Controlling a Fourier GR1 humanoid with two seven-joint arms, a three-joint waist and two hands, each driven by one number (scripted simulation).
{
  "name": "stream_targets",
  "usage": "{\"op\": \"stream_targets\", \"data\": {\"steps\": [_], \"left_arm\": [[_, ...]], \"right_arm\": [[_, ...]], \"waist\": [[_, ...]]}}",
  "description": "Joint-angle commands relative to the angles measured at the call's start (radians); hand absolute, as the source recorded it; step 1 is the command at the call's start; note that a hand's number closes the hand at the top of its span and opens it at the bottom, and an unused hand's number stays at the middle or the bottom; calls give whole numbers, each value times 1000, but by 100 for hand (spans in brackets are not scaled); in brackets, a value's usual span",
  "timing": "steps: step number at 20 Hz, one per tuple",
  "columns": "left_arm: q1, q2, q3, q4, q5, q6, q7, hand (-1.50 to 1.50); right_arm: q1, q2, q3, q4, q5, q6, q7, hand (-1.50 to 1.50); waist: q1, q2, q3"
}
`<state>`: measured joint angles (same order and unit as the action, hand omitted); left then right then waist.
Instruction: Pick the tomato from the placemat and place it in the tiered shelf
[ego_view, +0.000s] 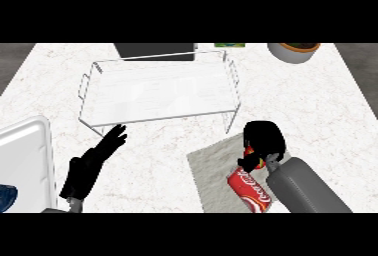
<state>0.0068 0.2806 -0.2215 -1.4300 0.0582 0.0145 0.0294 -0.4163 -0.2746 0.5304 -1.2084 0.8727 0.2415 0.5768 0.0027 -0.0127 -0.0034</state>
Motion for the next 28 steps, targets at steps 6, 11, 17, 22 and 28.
{"op": "stream_targets", "data": {"steps": [6, 11, 17, 22, 28], "left_arm": [[32, -13, 28, -46, -54, 35, 63, 0], [27, 12, 79, 41, -13, -4, 5, 0], [17, -14, 69, 31, -24, 9, 22, 0], [4, 19, 96, 31, -7, -31, 6, 0], [-2, -25, 52, 28, -39, -12, 31, 0]], "right_arm": [[4, 46, -43, -15, 136, -91, 33, 150], [205, 205, 67, -395, 162, -44, 366, 150], [287, 271, 223, -710, 308, -4, 619, 150], [194, 273, 222, -917, 451, 136, 666, 150], [7, 274, 156, -1035, 414, 81, 744, 150]], "waist": [[2, 11, 4], [-30, 2, 2], [-23, 4, 2], [-18, 5, 2], [-1, 9, 2]]}}
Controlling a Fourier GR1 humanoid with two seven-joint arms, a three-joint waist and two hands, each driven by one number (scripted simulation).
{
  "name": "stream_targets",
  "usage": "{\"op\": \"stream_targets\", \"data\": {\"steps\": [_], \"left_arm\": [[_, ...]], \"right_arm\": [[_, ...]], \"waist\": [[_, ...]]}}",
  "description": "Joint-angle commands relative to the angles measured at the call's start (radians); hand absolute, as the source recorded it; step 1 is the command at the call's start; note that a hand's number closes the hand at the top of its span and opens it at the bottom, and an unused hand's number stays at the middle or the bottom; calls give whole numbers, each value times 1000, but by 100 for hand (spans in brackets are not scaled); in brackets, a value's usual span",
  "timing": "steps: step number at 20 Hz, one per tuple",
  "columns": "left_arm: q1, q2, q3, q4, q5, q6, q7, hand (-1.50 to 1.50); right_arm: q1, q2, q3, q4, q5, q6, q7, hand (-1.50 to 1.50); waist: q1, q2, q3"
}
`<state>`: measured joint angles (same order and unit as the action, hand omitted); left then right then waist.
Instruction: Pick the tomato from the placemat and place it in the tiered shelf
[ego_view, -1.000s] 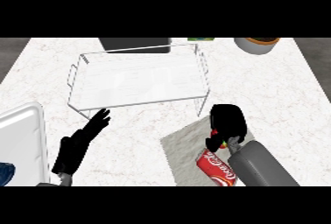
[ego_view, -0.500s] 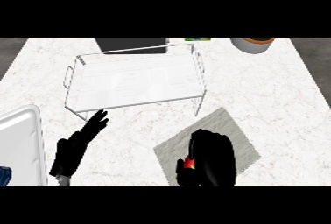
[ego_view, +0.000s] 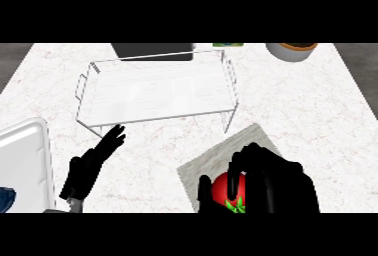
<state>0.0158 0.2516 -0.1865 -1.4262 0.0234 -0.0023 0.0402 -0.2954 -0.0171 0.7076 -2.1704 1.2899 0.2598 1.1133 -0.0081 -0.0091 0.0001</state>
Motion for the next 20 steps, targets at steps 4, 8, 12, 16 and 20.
{"op": "stream_targets", "data": {"steps": [4, 8, 12, 16, 20], "left_arm": [[-39, -27, 2, 40, -29, 28, 30, 0], [-51, -2, 25, 66, -24, 3, 2, 0], [-40, 21, 47, 70, 0, -32, -12, 0], [-51, 1, 47, 83, -10, -18, -13, 0], [-32, -22, 37, 82, -46, 20, -31, 0]], "right_arm": [[-295, 16, -161, 20, -63, 95, 208, 150], [-450, 16, -306, 167, -118, 103, 164, 150], [-582, 17, -395, 350, -127, 44, 130, 150], [-652, 17, -542, 546, -145, -24, -6, 150], [-755, 14, -607, 766, -155, -59, -128, 150]], "waist": [[16, 9, -3], [23, 12, -3], [31, 13, -2], [27, 15, -1], [29, 15, -1]]}}
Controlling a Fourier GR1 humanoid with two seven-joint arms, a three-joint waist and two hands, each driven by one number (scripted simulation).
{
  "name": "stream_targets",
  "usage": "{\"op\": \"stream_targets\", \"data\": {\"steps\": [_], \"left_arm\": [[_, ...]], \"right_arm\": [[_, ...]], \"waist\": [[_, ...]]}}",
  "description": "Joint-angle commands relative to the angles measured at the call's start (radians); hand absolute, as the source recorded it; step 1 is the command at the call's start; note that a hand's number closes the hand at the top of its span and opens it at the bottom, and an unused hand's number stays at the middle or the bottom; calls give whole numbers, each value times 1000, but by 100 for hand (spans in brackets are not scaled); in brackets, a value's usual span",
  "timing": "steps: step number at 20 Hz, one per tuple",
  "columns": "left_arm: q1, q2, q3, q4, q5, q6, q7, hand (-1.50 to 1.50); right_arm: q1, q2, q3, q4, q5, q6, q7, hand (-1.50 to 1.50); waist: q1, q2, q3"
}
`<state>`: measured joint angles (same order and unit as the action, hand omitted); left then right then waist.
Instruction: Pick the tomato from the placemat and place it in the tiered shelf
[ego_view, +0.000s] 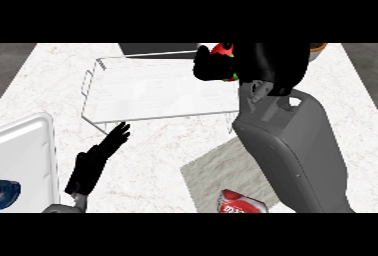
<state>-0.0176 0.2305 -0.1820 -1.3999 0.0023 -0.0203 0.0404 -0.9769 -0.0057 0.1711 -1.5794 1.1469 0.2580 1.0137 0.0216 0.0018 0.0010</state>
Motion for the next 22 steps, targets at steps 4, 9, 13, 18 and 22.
{"op": "stream_targets", "data": {"steps": [4, 9, 13, 18, 22], "left_arm": [[6, -8, 21, 70, -35, 25, -51, 0], [-24, -32, 19, 15, -23, 29, 27, 0], [-38, 20, 51, 83, -16, -26, -43, 0], [-28, -9, 11, 29, -8, -39, -17, 0], [-82, -32, 3, 34, -25, -17, 17, 0]], "right_arm": [[-212, 4, -142, 405, -46, -103, -99, 150], [-212, 6, -88, 648, -79, -286, -157, 150], [-359, 6, -140, 849, -135, -310, -174, 150], [-250, 6, -307, 737, -464, -503, -232, -150], [-203, 6, -316, 773, -665, -643, -345, -150]], "waist": [[7, 8, -3], [16, 8, -2], [36, 18, -3], [72, 27, 1], [76, 25, 1]]}}
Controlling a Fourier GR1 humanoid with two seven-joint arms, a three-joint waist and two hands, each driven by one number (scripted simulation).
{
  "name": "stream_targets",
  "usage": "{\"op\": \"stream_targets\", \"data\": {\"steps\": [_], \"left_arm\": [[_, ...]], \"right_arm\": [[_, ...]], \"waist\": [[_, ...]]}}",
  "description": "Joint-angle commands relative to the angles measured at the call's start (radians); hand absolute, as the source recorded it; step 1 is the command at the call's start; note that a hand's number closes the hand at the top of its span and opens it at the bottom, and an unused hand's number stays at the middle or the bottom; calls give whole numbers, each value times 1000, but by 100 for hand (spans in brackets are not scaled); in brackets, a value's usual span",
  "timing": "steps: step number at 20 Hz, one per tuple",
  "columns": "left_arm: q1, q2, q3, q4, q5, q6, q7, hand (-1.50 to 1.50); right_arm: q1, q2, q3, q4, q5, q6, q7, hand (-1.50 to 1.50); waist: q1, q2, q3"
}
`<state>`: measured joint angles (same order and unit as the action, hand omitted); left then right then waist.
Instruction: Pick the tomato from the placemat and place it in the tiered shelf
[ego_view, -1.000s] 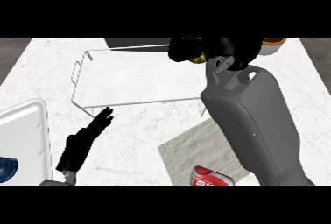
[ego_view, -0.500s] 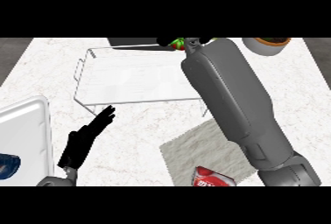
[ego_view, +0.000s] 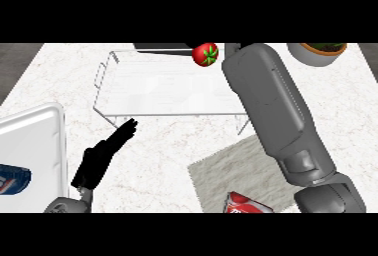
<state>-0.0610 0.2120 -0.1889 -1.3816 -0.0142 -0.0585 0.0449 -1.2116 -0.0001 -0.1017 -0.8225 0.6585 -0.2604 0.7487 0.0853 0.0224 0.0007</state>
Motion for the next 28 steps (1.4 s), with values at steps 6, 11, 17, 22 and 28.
{"op": "stream_targets", "data": {"steps": [6, 11, 17, 22, 28], "left_arm": [[-36, 2, 31, -3, -13, 33, 42, 0], [14, 28, 69, 26, 19, 7, 4, 0], [54, 37, 102, 78, 13, 24, -37, 0], [104, 27, 98, 2, 11, 52, -6, 0], [100, 41, 103, -20, 9, 39, 8, 0]], "right_arm": [[-35, 0, -28, 81, -324, -345, -258, -150], [-22, 0, -98, 53, -266, -550, -345, -150], [64, -93, -104, -76, -189, -652, -234, -150], [298, -148, -66, -299, -144, -554, -102, -150], [574, -270, -53, -717, -218, -357, -45, -150]], "waist": [[0, -5, 0], [-50, -13, -1], [-114, -32, -2], [-153, -49, -1], [-142, -40, 0]]}}
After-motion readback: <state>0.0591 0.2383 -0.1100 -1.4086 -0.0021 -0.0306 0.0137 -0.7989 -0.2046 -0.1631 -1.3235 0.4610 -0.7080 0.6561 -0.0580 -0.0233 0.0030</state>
